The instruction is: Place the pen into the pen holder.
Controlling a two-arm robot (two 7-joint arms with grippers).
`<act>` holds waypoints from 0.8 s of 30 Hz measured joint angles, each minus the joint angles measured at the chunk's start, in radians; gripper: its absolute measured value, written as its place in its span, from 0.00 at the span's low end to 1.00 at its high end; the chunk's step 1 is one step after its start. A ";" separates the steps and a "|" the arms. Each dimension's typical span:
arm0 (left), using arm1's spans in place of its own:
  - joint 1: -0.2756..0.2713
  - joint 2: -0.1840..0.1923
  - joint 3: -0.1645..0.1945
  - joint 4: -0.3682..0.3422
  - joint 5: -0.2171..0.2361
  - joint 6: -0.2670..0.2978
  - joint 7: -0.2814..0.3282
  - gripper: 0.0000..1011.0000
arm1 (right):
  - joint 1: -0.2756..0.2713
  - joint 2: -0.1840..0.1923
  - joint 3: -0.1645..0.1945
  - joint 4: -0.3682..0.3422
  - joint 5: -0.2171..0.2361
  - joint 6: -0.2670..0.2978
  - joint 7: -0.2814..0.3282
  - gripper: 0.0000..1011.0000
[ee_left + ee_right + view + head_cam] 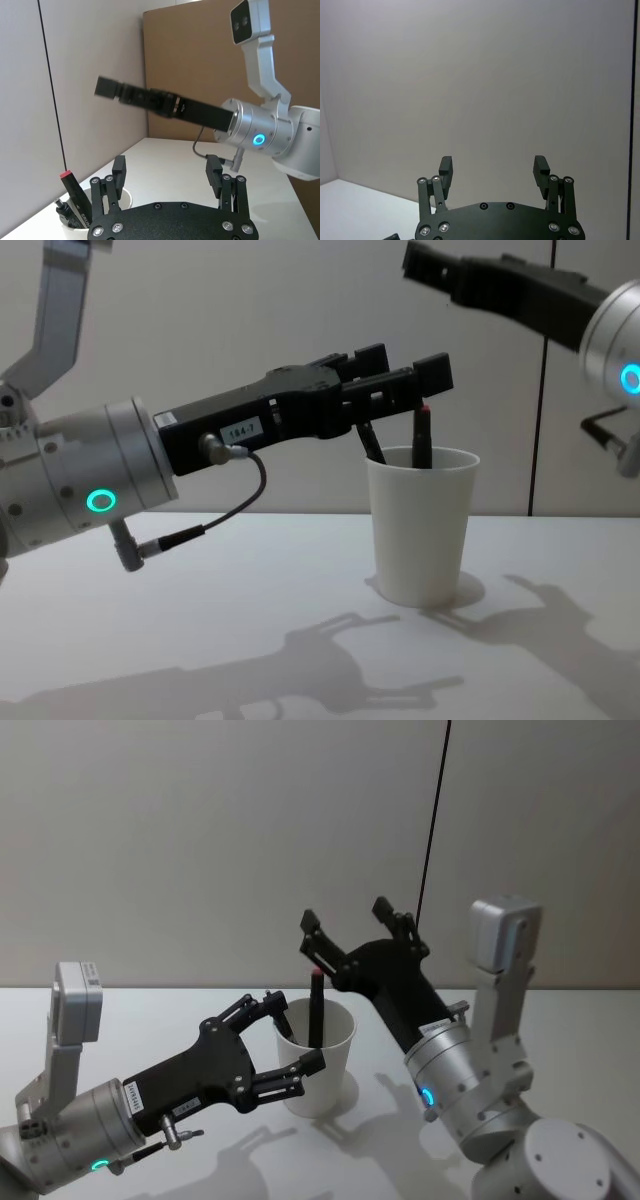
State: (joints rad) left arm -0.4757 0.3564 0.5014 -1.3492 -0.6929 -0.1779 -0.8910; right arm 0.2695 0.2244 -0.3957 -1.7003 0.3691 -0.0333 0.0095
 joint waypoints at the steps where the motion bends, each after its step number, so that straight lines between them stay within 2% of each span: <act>1: 0.000 0.000 0.000 0.000 0.000 0.000 0.000 0.99 | 0.000 0.000 0.000 0.000 0.000 0.000 0.000 0.99; 13: 0.000 0.000 0.000 0.000 0.000 0.000 0.000 0.99 | -0.050 -0.001 0.049 -0.087 0.003 0.020 -0.045 0.99; 19: 0.001 0.000 0.000 0.000 0.001 0.000 0.003 0.99 | -0.057 0.002 0.053 -0.089 0.002 0.022 -0.045 0.99; 24: 0.007 0.001 -0.001 -0.008 0.014 0.004 0.027 0.99 | -0.090 0.017 0.071 -0.085 -0.010 0.028 -0.031 0.99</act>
State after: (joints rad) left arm -0.4683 0.3571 0.5005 -1.3570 -0.6788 -0.1740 -0.8636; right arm 0.1795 0.2418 -0.3252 -1.7853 0.3589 -0.0054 -0.0215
